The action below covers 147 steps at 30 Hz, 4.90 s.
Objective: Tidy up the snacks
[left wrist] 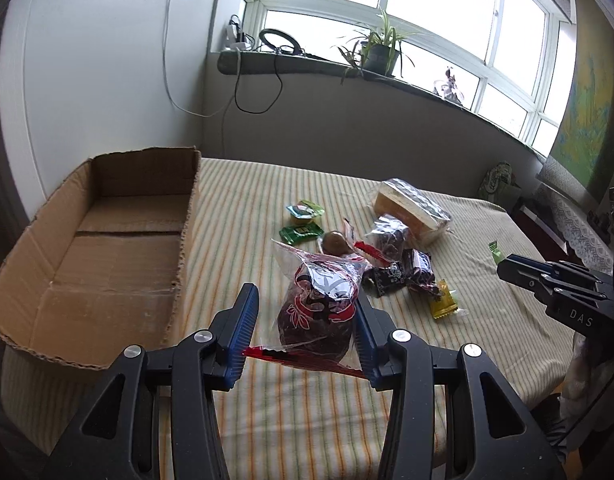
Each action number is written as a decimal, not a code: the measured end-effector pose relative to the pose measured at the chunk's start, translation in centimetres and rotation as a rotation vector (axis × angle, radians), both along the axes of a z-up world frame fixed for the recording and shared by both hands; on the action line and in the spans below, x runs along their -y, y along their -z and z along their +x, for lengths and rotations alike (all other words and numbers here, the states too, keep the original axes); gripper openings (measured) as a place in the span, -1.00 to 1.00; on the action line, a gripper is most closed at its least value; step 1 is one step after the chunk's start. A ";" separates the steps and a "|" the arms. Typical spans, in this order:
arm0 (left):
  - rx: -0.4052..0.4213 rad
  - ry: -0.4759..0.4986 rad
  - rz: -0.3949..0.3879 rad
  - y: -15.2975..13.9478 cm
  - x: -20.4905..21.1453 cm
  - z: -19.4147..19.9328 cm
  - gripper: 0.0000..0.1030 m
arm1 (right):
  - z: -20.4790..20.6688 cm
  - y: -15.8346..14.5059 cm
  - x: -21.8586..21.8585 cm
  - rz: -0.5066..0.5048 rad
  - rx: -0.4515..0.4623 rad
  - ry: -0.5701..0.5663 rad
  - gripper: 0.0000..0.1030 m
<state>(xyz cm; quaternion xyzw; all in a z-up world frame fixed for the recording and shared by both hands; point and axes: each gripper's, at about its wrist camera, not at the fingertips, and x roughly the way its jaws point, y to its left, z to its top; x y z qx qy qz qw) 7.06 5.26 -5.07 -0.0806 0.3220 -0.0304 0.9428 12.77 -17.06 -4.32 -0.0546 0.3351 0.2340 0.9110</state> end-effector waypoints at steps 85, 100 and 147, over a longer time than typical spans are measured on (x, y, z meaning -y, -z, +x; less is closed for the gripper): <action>-0.048 0.081 0.029 0.8 2.9 4.2 0.10 | 1.2 5.3 1.7 0.045 -0.167 -0.006 -0.30; -0.122 0.132 0.060 3.3 5.0 8.5 0.10 | 3.8 6.6 -0.7 0.033 -0.207 -0.014 -0.31; -0.193 0.171 -0.013 4.1 4.0 6.8 -0.48 | 1.6 6.1 1.5 0.028 -0.206 0.034 -0.80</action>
